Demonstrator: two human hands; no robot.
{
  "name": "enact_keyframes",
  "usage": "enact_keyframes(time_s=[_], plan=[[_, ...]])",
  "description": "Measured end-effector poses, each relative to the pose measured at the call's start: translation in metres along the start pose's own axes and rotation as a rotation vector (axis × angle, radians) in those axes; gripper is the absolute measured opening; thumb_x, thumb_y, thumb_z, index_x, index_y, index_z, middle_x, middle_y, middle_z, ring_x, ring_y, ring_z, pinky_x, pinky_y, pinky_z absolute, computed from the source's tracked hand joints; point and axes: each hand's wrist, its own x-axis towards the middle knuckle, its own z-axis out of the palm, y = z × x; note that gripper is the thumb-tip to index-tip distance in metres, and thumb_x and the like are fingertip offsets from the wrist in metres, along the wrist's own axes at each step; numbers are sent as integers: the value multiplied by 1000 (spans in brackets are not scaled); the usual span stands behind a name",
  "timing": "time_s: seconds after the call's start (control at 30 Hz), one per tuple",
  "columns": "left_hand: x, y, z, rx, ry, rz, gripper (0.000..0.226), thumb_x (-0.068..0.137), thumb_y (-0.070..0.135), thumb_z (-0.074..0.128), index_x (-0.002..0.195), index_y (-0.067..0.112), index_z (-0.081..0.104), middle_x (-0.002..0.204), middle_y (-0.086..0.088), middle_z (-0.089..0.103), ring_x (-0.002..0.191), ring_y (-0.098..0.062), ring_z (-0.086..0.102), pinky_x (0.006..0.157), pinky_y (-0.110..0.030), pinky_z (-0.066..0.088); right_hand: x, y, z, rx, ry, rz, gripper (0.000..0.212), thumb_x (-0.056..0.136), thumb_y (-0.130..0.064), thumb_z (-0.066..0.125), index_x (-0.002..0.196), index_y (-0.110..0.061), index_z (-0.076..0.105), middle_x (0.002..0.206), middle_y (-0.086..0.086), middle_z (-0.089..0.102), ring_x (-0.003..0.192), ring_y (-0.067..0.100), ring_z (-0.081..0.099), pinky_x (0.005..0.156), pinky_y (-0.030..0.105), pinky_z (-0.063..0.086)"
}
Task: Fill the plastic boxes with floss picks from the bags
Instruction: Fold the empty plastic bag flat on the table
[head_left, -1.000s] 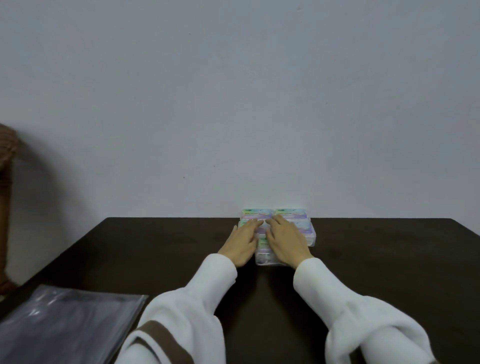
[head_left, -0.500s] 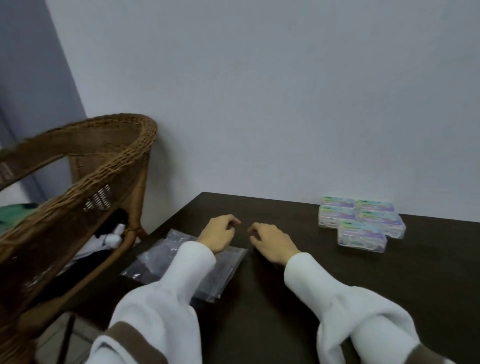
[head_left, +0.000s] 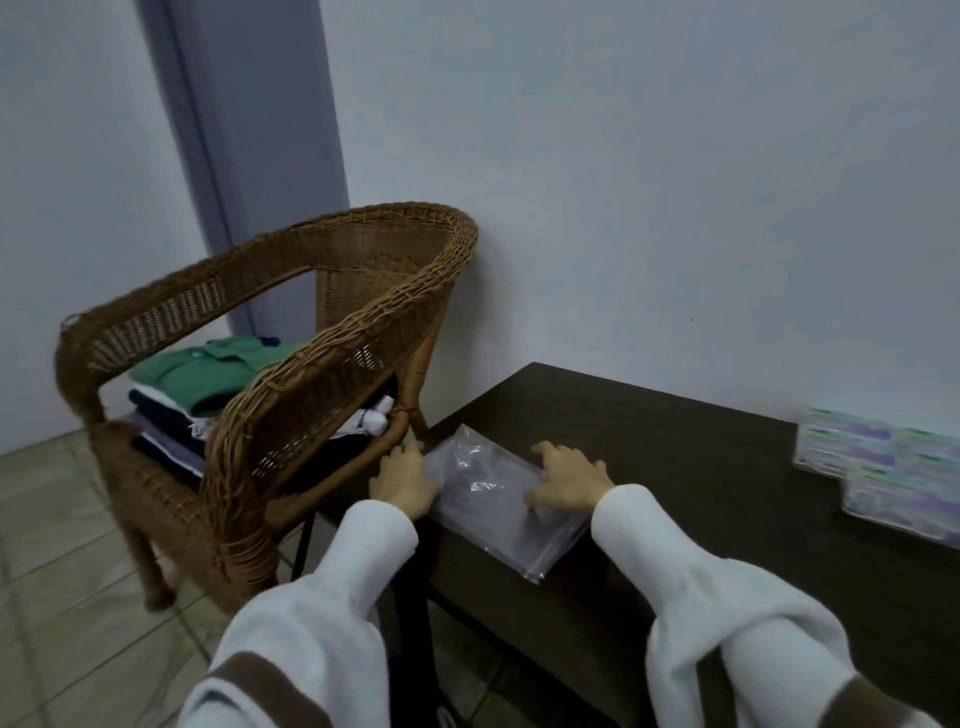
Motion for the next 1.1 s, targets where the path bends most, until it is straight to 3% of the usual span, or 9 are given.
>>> enact_keyframes(time_s=[0.23,0.43,0.5,0.57,0.67,0.73,0.9,1.03,1.1], plan=[[-9,15,-8,-590,-65,106,53,78,-15,58,122,14,55,114,-4,56,116,-23,53,87,-27,50,1,-3,6,317,17,59,38,92,-28,49,122,-5,49,127,14,50,115,30,50,99,41,42],[-8,28,-7,-806,44,85,65,81,-6,65,137,11,38,125,-2,46,114,-15,46,93,-29,42,-7,6,-3,1005,146,45,19,88,-3,54,105,-10,47,103,14,58,82,20,59,75,32,50],[-9,33,-1,-988,-96,-73,52,88,6,62,136,5,39,118,-7,56,101,-19,57,80,-31,50,-9,8,-7,1156,183,35,19,89,-1,53,105,-11,47,100,13,59,79,20,59,70,31,51],[-14,39,6,-1021,-250,-122,27,96,15,51,120,4,54,98,-7,65,84,-19,63,73,-32,52,-9,10,-9,1186,190,26,12,91,-3,50,101,-11,49,99,13,58,83,22,58,76,35,50],[-17,51,12,-968,-158,-43,14,98,6,39,95,9,53,84,-5,60,70,-13,56,59,-19,49,-13,12,-10,1082,172,33,8,94,-12,41,93,-10,48,96,13,54,83,22,53,75,33,44],[-18,57,12,-930,-129,16,15,98,0,33,96,9,46,80,-3,53,68,-10,51,49,-8,43,-14,17,-11,982,185,35,14,94,-12,38,95,-5,50,96,21,52,85,23,49,75,34,41],[-16,59,5,-933,-215,128,27,99,0,34,98,14,57,95,-6,62,77,-13,59,64,-21,50,-23,30,-18,1057,182,-31,19,94,0,39,100,-5,55,86,13,53,67,17,46,54,22,39],[-20,56,-5,-1037,-220,185,29,91,-6,43,87,11,67,90,-4,68,82,-17,65,64,-20,51,-30,32,-22,1209,152,-119,16,95,-3,42,94,-11,56,93,6,64,80,22,61,70,32,53],[-23,53,-9,-1078,-236,187,33,89,-9,40,87,9,67,93,-7,68,88,-19,64,67,-20,51,-32,29,-22,1229,145,-158,20,94,-2,43,83,-13,54,84,1,62,72,16,62,63,27,54]])
